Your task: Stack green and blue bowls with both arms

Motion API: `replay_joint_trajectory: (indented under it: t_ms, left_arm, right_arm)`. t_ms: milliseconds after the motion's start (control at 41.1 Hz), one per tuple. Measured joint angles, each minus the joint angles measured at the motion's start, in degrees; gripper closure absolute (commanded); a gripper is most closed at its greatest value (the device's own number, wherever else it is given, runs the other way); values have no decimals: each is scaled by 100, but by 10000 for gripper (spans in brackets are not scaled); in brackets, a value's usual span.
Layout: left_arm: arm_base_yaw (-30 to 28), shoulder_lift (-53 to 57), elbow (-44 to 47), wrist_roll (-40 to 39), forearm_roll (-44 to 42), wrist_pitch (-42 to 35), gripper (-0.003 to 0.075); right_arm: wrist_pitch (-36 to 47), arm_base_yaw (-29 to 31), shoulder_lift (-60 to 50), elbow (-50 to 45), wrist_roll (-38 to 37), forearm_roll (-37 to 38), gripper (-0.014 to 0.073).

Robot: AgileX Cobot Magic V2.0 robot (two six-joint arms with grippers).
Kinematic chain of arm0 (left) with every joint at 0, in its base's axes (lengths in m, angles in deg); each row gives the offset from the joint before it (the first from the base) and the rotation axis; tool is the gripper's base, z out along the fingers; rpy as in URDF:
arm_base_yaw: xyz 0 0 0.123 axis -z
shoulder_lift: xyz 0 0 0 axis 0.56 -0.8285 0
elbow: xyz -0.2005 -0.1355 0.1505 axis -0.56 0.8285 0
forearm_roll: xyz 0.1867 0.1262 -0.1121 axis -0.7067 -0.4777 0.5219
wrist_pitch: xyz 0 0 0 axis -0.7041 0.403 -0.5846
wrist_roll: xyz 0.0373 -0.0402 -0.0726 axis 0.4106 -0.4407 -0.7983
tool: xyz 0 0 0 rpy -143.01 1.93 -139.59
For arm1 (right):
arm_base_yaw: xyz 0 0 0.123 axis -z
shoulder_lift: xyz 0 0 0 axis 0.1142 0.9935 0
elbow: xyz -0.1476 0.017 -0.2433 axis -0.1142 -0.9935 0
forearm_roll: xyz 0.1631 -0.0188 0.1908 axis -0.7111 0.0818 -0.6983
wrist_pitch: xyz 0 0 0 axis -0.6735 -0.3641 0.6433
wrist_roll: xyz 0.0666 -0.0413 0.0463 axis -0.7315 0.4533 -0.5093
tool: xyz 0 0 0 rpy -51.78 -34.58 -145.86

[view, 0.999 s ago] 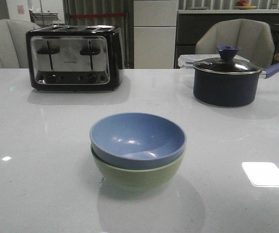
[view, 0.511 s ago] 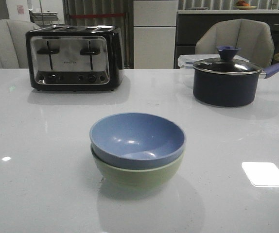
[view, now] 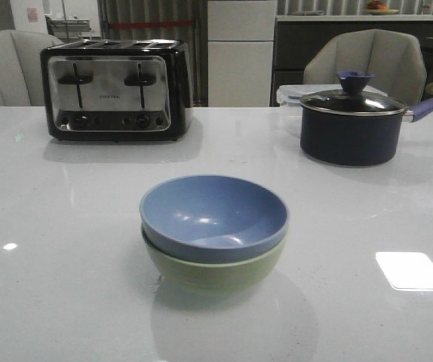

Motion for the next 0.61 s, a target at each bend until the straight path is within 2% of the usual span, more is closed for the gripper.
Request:
replay_joint_trajectory:
  t_ms: [244,292,438,609]
  left_arm:
    - [0,0,0,0,0,0,627]
    - [0,0,0,0,0,0,627]
    - [0,0,0,0,0,0,627]
    - [0,0,0,0,0,0,627]
  right_arm:
    - [35,0,0,0,-41,39,571]
    - [100,0,0,0,-201,212,571]
    - [443,-31,0,0,-1338,1128,571]
    - [530,-44,0,0,-1781,1480,571]
